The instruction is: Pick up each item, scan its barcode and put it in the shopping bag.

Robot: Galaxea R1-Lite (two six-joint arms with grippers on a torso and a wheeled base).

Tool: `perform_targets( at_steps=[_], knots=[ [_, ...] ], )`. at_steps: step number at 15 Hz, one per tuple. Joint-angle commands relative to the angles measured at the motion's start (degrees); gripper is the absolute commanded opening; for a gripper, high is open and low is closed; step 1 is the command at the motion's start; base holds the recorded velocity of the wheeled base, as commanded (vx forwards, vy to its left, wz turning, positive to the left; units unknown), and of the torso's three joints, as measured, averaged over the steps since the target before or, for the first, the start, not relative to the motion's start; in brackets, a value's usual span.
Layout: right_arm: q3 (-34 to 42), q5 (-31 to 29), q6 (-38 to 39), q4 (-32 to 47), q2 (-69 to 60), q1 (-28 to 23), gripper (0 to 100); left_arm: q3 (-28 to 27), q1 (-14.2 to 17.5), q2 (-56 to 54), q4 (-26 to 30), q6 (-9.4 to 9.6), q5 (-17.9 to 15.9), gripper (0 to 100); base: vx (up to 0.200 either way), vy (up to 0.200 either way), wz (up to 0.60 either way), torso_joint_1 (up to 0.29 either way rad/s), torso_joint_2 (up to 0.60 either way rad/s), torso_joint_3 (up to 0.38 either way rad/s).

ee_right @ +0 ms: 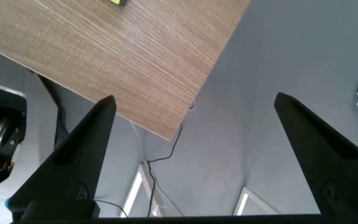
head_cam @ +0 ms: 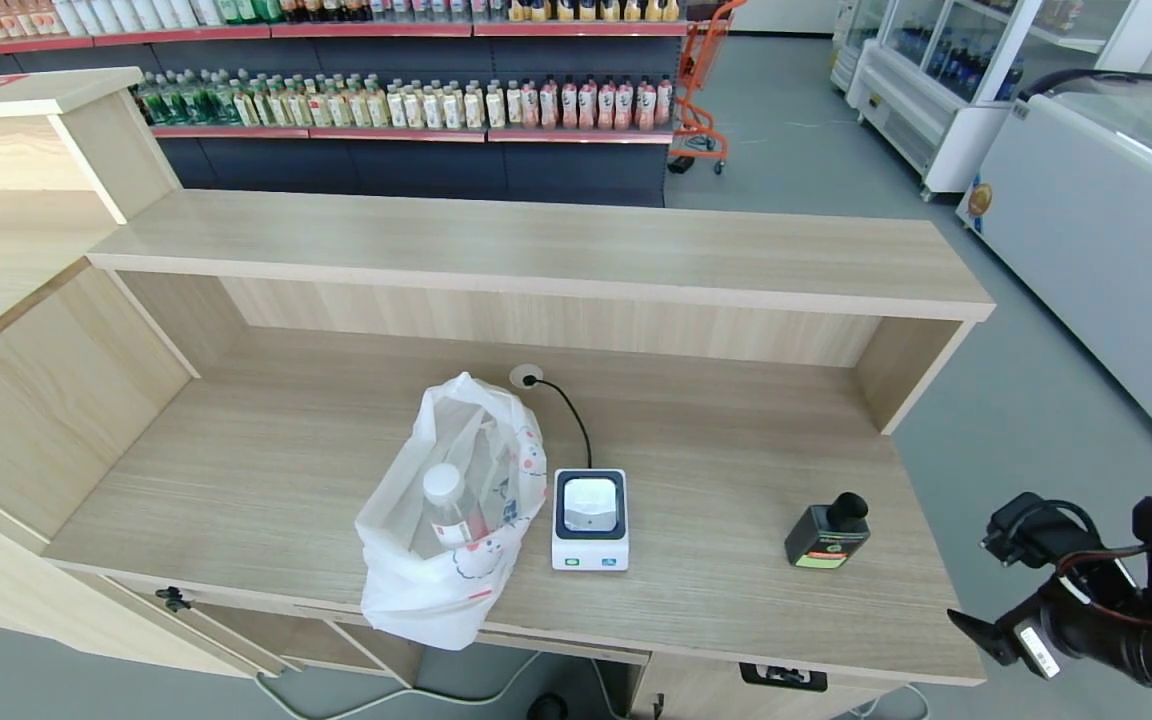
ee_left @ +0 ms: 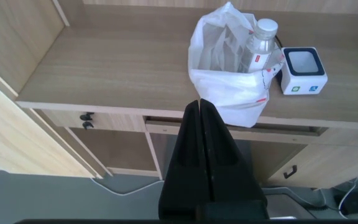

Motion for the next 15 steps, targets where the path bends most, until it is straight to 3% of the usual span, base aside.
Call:
perform_targets(
  at_steps=[1, 6, 15],
  knots=[
    [-2.7, 2.8, -0.4, 0.0, 3.9, 0.0, 100, 0.0, 0.0, 0.0, 0.0, 0.00, 0.0, 0, 0.000, 0.000, 0.00, 0.000, 0.00, 0.000],
    [-7.6, 11.4, -3.5, -0.2, 11.5, 0.3, 100, 0.0, 0.0, 0.0, 0.0, 0.00, -0.1, 0, 0.000, 0.000, 0.00, 0.000, 0.00, 0.000],
    [-16.7, 14.9, -4.7, -0.2, 19.5, 4.6, 100, 0.0, 0.0, 0.0, 0.0, 0.00, 0.0, 0, 0.000, 0.000, 0.00, 0.000, 0.00, 0.000]
  ],
)
